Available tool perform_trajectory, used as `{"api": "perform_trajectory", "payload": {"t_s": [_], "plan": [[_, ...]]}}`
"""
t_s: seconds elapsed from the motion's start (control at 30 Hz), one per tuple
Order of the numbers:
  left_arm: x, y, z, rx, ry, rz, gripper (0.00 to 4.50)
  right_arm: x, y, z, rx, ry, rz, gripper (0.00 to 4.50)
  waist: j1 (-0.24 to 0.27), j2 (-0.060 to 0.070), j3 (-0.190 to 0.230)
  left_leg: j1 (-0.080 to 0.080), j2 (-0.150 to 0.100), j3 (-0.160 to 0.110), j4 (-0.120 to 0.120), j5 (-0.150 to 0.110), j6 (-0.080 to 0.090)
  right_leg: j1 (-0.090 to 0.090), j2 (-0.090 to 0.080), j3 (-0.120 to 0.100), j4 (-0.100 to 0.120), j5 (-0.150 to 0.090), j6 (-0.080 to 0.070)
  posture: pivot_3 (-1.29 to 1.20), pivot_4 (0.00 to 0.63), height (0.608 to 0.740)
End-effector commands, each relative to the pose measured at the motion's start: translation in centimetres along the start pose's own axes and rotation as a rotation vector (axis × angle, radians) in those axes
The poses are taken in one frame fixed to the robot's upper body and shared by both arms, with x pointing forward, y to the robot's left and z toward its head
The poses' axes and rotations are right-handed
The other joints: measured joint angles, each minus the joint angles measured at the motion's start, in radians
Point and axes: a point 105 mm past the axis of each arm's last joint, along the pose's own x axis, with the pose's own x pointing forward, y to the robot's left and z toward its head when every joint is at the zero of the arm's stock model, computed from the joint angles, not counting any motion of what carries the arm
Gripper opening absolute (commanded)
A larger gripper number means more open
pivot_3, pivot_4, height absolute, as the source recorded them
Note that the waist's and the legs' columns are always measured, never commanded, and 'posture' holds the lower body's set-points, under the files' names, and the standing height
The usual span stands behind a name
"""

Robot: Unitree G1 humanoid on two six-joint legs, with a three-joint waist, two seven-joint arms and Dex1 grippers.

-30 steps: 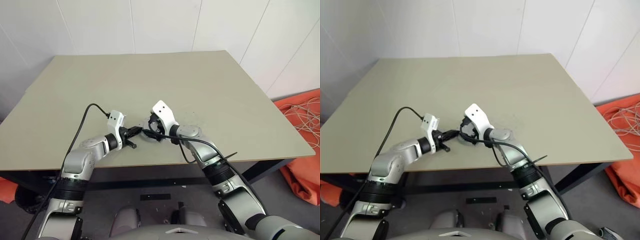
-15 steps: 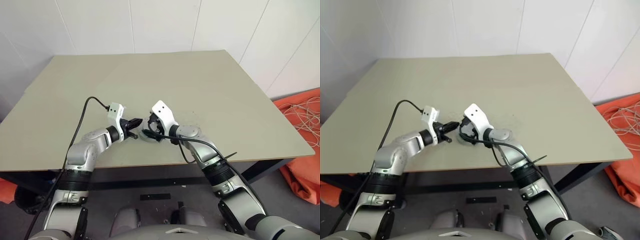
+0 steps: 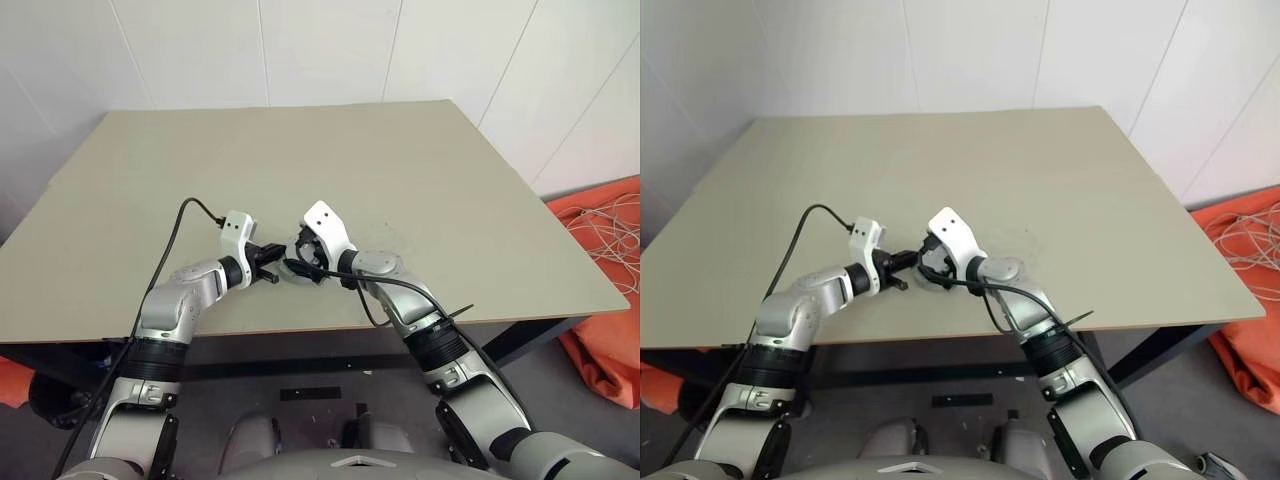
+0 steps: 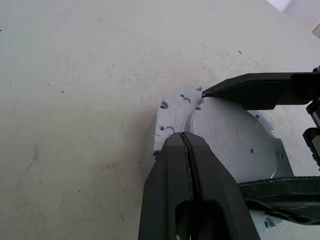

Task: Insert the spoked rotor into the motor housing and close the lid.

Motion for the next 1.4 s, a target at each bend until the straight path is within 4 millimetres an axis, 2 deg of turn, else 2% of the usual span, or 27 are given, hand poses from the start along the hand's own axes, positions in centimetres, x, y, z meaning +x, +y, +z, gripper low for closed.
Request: {"api": "perform_trajectory", "payload": {"t_s": [0.03, 0.37, 0.43, 0.5, 0.53, 0.9, 1.3, 1.4], "plan": [[0.2, -0.4, 0.5, 0.028, 0.011, -0.014, 0.00, 0.1, 0.0, -2.0, 0.028, 0.079, -0.010, 3.13, 0.000, 0.000, 0.000, 0.000, 0.000, 0.000, 0.000, 0.000, 0.000, 0.000, 0.000, 0.000, 0.000, 0.000, 0.000, 0.00, 0.000, 0.740], [0.3, -0.3, 0.3, 0.032, 0.027, -0.015, 0.00, 0.1, 0.1, -1.7, 0.025, 0.065, -0.002, 3.13, 0.000, 0.000, 0.000, 0.000, 0.000, 0.000, -0.002, 0.001, -0.001, 0.000, 0.000, 0.000, -0.001, 0.000, 0.000, 0.00, 0.000, 0.740], [0.3, -0.3, 0.4, 0.032, 0.026, -0.014, 0.00, 0.0, 0.1, -1.5, 0.028, 0.060, 0.004, 3.85, 0.000, 0.000, 0.000, 0.000, 0.000, 0.000, -0.002, 0.001, -0.001, 0.000, 0.000, 0.000, -0.001, 0.000, 0.000, 0.00, 0.000, 0.740], [0.4, -0.3, 0.4, 0.030, 0.023, -0.013, 0.00, -0.1, 0.2, -1.4, 0.027, 0.057, 0.011, 4.37, 0.000, 0.000, 0.000, 0.000, 0.000, 0.000, -0.002, 0.001, -0.001, 0.000, 0.000, 0.000, -0.001, 0.000, 0.000, 0.00, 0.000, 0.740], [0.4, -0.4, 0.4, 0.029, 0.021, -0.013, 0.00, -0.2, 0.2, -1.3, 0.022, 0.055, 0.009, 4.44, 0.001, 0.000, 0.000, 0.000, 0.000, 0.000, -0.003, 0.001, -0.001, 0.000, 0.000, 0.000, -0.002, 0.000, 0.000, 0.00, 0.000, 0.740], [0.6, -0.8, 0.2, 0.026, 0.016, -0.024, 0.00, -1.1, 0.0, 0.0, -0.013, 0.008, 0.006, 4.44, 0.004, 0.000, 0.000, -0.002, 0.000, 0.000, -0.005, 0.001, -0.001, 0.000, 0.000, -0.002, -0.007, 0.000, 0.000, 0.00, 0.000, 0.740], [0.9, -1.0, 0.4, 0.029, 0.008, -0.038, 0.00, -3.3, -0.8, 1.0, -0.032, -0.025, -0.021, 4.44, 0.006, 0.000, 0.000, -0.002, 0.000, 0.000, -0.005, 0.001, -0.001, 0.000, 0.000, -0.002, -0.007, 0.000, 0.000, 0.00, 0.000, 0.740], [1.0, -1.2, 0.4, 0.028, 0.007, -0.044, 0.00, -4.1, -1.5, 1.8, -0.048, -0.062, -0.043, 4.44, 0.009, 0.000, 0.000, -0.003, 0.000, 0.000, -0.005, 0.001, -0.001, -0.001, 0.000, -0.002, -0.007, 0.000, 0.000, 0.00, 0.000, 0.740]]}}
